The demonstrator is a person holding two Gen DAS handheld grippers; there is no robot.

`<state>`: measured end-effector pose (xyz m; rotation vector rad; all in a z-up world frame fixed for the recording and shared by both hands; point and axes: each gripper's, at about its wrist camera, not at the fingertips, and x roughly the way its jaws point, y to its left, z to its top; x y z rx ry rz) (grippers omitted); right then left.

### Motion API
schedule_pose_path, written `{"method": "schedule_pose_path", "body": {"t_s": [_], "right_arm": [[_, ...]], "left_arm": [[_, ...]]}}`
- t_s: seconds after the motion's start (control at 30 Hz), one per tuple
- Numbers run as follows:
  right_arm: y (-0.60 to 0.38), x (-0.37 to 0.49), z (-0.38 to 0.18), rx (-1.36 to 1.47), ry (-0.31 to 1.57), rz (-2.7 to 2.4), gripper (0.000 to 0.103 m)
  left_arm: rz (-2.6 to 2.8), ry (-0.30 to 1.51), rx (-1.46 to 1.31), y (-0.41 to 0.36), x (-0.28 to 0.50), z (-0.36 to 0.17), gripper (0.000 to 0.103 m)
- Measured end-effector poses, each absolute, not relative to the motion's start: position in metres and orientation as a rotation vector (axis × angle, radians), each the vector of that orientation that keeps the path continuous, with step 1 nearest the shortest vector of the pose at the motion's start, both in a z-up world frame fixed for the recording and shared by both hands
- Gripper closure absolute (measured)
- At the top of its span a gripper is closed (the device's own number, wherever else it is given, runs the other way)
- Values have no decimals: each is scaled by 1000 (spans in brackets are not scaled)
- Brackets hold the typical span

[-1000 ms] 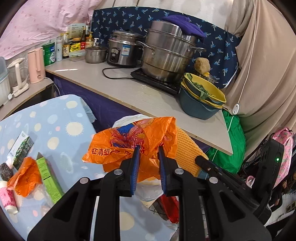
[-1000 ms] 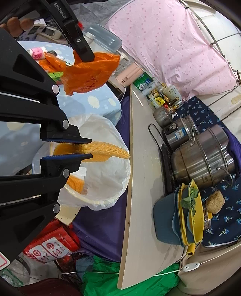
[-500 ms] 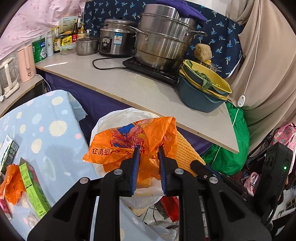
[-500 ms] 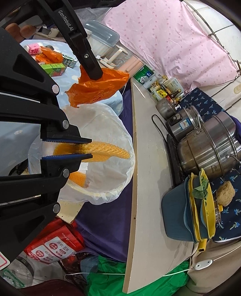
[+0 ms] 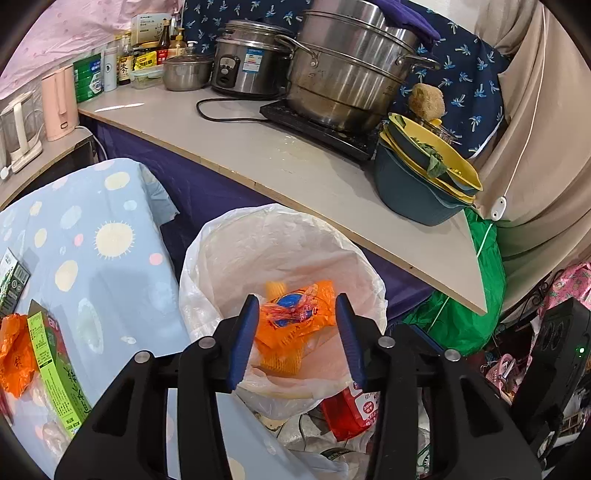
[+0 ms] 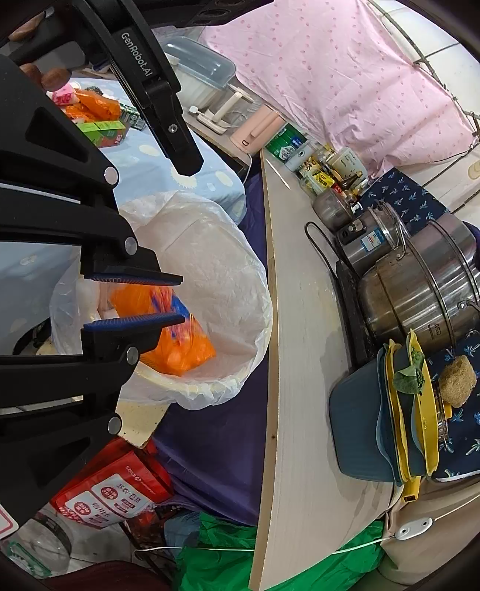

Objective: Collect trash
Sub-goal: 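Carry the orange bag into the bin and open the left gripper while the right drops the mesh sleeve in, then move both grippers back over the remaining trash on the table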

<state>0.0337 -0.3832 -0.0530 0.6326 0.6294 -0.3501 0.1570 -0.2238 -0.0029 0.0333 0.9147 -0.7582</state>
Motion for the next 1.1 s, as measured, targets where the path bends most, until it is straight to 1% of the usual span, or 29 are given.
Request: {"method": "schedule_pose_path", "body": {"t_s": [0.13,0.37,0.5,0.57,0.67,0.77,0.87,1.1], "right_arm": [[-379,34,-50,626,627,-345,82],[-368,35,-45,613,626,-335,81],[-359,36,-39,600,620,-327,73],[-354,37,-37,594,620,-320,73],[-345,38,-33,584,619,-309,73],[-335,39,-30,572,619,-295,72],[-324,41,-26,559,619,-280,68],[-294,47,-19,523,629,-235,68]], "left_arm": [[-747,905,37,-218,157,-1,61],[-726,893,31,-204,156,4,61],[-710,881,27,-194,155,7,61],[-701,876,24,-187,154,9,60],[-681,870,15,-176,154,10,55],[-666,865,2,-164,154,12,55],[-653,860,-6,-152,153,14,55],[-608,850,-35,-118,151,15,55]]}}
